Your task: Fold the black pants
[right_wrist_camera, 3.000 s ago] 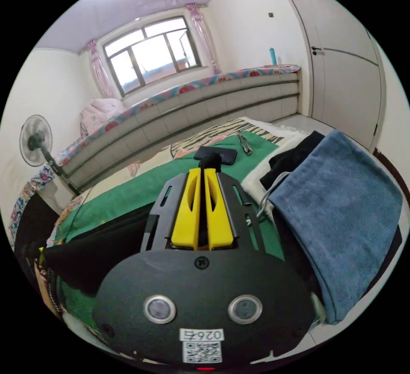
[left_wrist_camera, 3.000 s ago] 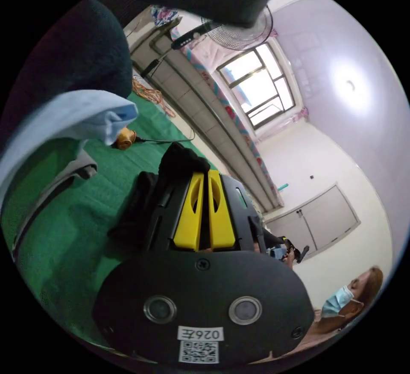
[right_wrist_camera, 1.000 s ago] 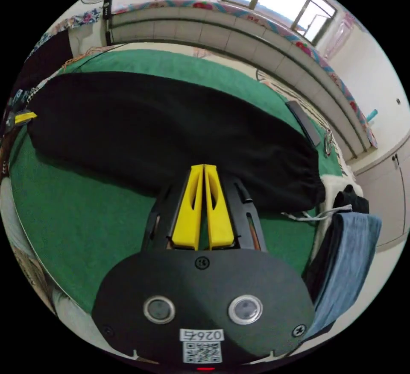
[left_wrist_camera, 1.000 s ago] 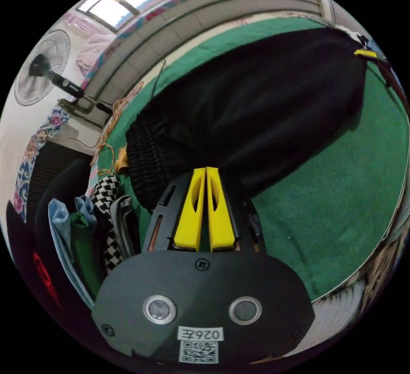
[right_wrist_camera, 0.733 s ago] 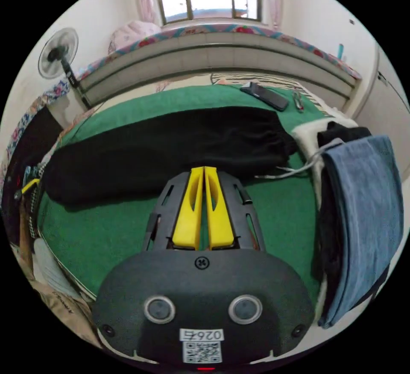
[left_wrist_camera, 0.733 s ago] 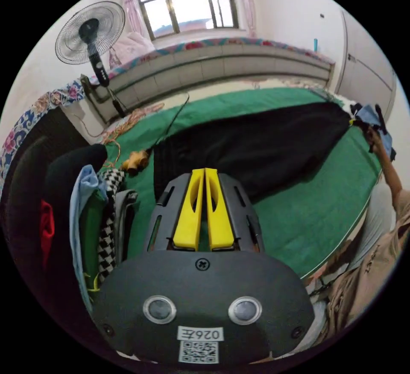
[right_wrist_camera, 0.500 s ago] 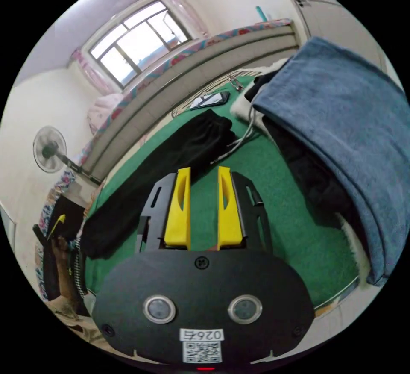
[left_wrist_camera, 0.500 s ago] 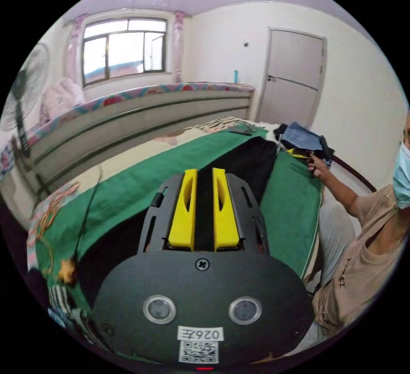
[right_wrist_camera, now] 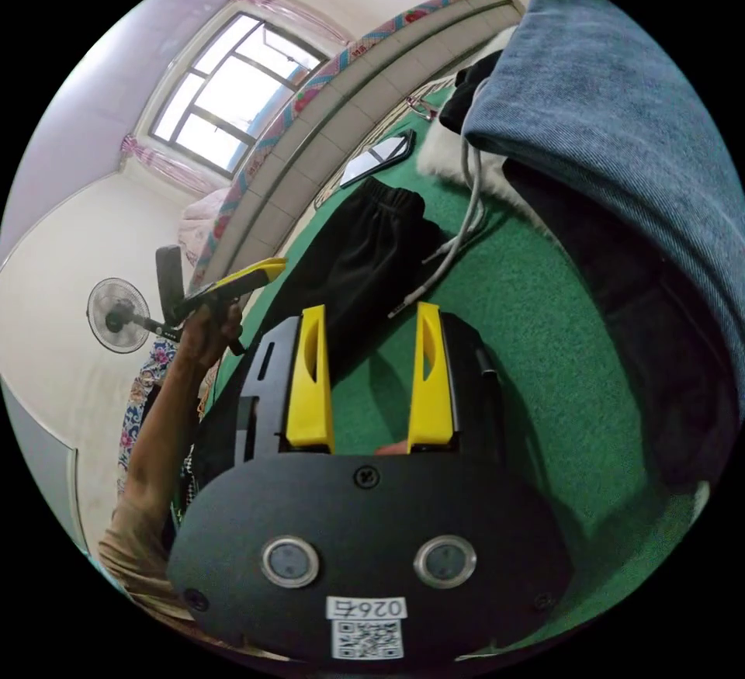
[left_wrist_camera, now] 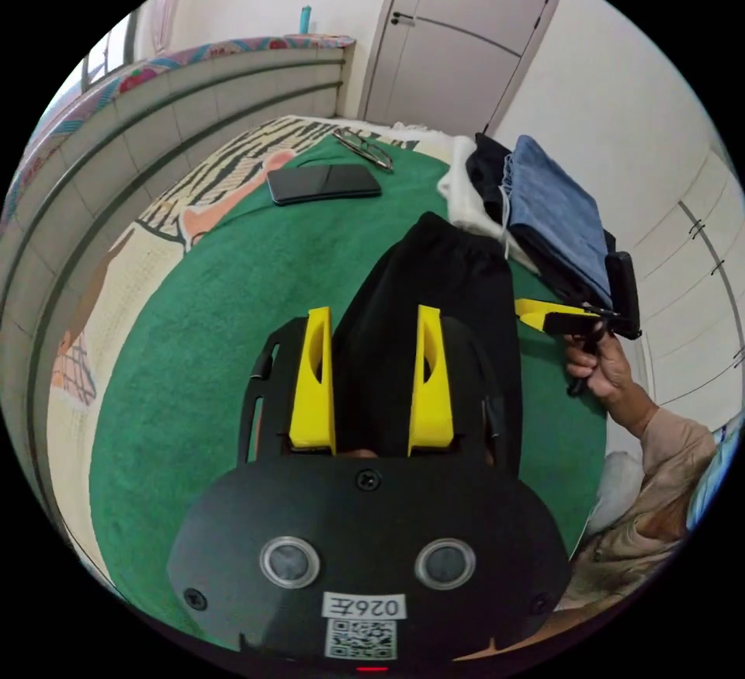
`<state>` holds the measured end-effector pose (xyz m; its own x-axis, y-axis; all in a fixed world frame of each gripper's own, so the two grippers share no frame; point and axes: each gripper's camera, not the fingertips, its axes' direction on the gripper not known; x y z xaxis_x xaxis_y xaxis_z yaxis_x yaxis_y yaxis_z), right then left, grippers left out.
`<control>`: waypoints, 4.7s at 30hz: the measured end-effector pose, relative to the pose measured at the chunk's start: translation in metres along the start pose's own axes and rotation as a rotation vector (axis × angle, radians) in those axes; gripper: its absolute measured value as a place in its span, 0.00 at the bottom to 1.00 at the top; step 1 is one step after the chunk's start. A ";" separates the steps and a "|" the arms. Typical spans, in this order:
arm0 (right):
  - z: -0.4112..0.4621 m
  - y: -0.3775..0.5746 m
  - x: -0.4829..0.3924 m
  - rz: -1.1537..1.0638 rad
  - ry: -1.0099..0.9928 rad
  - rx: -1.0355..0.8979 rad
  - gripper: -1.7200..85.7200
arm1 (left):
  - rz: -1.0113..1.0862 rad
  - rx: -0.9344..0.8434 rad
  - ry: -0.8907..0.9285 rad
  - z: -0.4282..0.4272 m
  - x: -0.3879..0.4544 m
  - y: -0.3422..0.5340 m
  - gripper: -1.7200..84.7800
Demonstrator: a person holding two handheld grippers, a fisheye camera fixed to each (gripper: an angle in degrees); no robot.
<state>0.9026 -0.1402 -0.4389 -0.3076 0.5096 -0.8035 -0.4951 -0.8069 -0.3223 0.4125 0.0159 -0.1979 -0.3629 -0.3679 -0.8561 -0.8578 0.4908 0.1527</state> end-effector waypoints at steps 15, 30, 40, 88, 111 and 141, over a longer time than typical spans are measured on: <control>0.013 0.009 0.021 0.047 -0.207 0.006 0.01 | 0.025 -0.155 0.168 0.062 -0.047 -0.016 0.05; -0.005 0.154 -0.157 -0.481 -0.218 0.253 0.06 | 0.196 0.249 0.353 -0.145 -0.100 0.146 0.03; 0.107 0.204 -0.176 -0.450 -0.195 -0.165 0.04 | -0.019 0.195 0.376 -0.147 -0.165 0.261 0.04; 0.329 0.334 -0.237 -0.382 0.064 -0.394 0.11 | -0.438 0.081 0.174 -0.143 -0.106 0.179 0.24; 0.312 0.397 -0.285 -0.724 0.003 -0.310 0.15 | -0.631 -0.185 0.209 -0.104 -0.117 0.132 0.05; 0.237 0.462 -0.335 -0.911 -0.104 -0.212 0.03 | -0.381 0.101 0.466 -0.329 -0.027 0.163 0.04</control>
<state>0.5845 -0.6130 -0.1998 0.0488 0.9872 -0.1517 -0.4258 -0.1169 -0.8972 0.1625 -0.1544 0.0122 -0.1783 -0.8280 -0.5316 -0.9280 0.3211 -0.1890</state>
